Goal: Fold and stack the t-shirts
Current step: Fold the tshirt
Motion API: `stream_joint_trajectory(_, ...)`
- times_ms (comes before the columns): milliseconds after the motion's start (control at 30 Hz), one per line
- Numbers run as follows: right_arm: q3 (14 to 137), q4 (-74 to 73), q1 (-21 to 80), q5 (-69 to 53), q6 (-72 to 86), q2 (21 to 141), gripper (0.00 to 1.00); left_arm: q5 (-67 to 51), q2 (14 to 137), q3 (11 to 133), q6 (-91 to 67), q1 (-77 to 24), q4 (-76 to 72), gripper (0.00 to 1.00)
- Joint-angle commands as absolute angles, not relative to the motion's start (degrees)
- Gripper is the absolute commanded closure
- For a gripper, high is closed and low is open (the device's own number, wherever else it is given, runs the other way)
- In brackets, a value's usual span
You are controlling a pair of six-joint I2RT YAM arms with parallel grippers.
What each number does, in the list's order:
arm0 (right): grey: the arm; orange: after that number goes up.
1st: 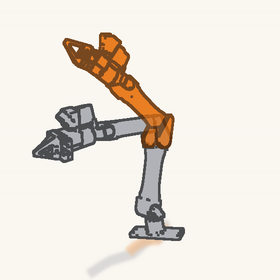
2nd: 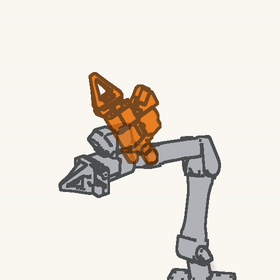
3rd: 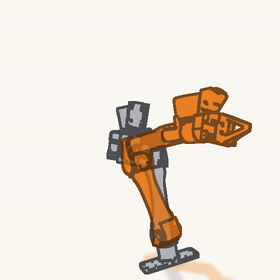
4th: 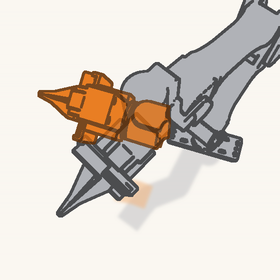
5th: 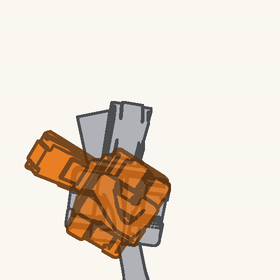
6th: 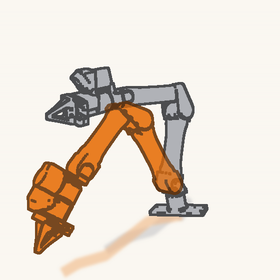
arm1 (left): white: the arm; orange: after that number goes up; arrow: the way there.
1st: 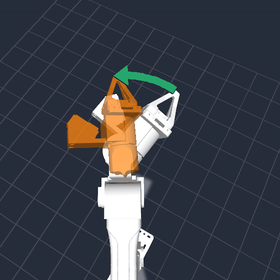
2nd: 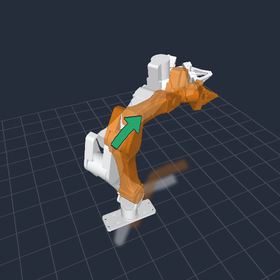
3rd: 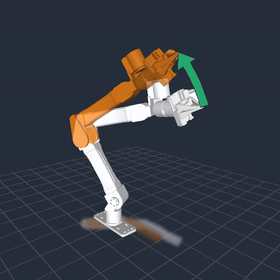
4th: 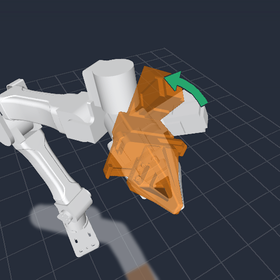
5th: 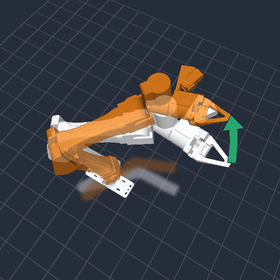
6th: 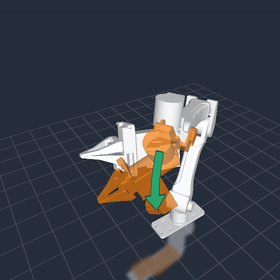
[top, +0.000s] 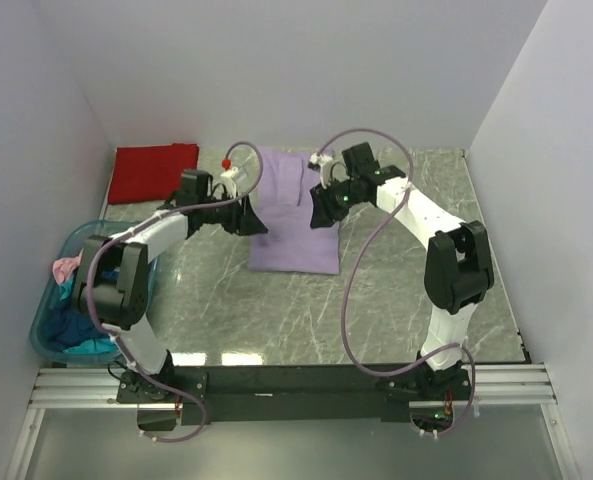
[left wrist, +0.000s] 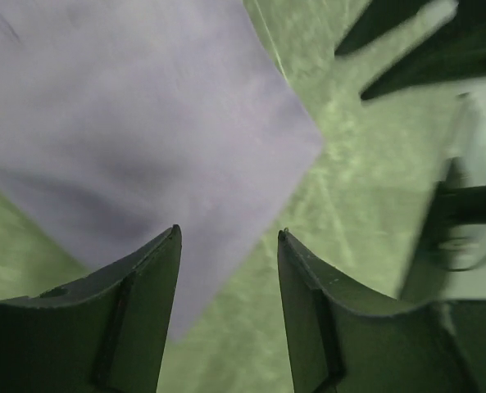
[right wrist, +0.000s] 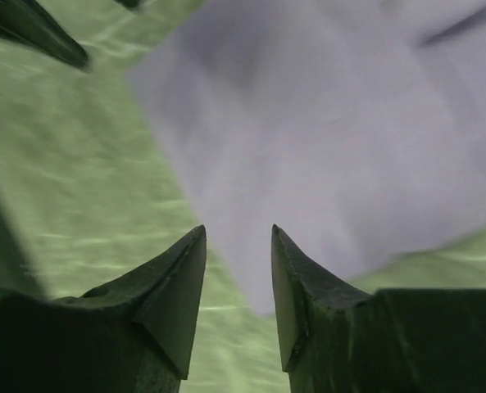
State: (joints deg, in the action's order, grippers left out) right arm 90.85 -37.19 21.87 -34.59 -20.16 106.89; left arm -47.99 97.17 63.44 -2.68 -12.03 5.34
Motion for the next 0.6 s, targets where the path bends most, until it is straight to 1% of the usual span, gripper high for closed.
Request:
stream_joint_trajectory(0,85.1,-29.6,21.4,-47.1,0.1,107.1,0.56,-56.9,100.2,59.4,-27.5,-12.3,-7.5,0.44)
stream_joint_trajectory(100,81.0,-23.7,21.4,-50.8,7.7,109.8,0.57,-57.1,103.0,56.4,-31.4,-12.3,-10.4,0.44)
stream_joint_trajectory(167,78.1,-21.1,21.4,-50.8,9.0,112.5,0.58,-56.4,105.0,54.9,-31.3,-12.3,-9.3,0.45)
stream_joint_trajectory(333,73.5,-22.0,19.5,-49.6,9.1,116.6,0.6,-53.4,109.9,50.9,-29.4,-12.0,-4.5,0.46)
stream_joint_trajectory(467,71.4,-23.8,17.6,-46.2,8.0,118.2,0.61,-50.4,113.2,50.9,-26.6,-10.5,-0.2,0.48)
stream_joint_trajectory(567,70.7,-26.3,17.3,-43.1,6.4,117.9,0.62,-51.1,112.6,50.2,-25.2,-9.0,2.1,0.48)
